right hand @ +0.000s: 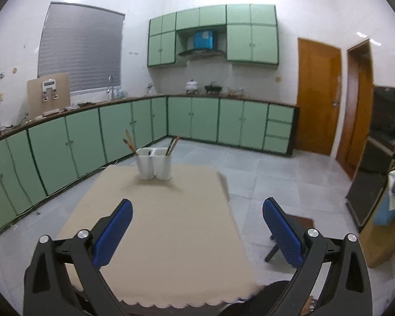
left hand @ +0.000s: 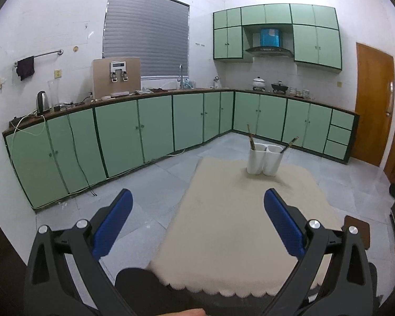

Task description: Organize utensils

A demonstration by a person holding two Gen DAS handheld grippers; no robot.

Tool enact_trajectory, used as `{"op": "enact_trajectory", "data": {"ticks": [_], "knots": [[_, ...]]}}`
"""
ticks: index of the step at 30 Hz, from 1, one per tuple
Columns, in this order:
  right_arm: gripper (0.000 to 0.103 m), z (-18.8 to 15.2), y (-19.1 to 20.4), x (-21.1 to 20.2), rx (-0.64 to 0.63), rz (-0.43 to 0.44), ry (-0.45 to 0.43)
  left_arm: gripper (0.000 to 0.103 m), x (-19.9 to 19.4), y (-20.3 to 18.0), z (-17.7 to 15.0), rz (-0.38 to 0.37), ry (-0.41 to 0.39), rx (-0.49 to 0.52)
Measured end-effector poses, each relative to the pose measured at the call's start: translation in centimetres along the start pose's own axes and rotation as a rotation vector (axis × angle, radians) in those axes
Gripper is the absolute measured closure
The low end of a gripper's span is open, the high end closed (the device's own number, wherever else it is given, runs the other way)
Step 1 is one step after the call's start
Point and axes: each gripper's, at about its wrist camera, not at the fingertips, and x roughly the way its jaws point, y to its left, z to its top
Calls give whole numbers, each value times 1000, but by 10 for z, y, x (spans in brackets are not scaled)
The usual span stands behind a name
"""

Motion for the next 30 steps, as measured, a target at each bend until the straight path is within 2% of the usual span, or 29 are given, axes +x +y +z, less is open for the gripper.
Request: {"op": "enact_trajectory", "data": {"ticks": [5, 13, 19, 30], "knots": [[6, 6, -2, -28, -14, -21, -45, 6, -28, -2, -8, -14, -6, 8], [6, 7, -4, -51, -4, -15, -96, 6, -64, 1, -8, 32, -52, -12], [6, 6, -14, -54, 23, -28, -114, 6, -72, 8, -2, 118, -80, -31], [6, 1, -13, -51, 23, -7, -102, 6, -74, 0, 5, 116, -108, -30]]}}
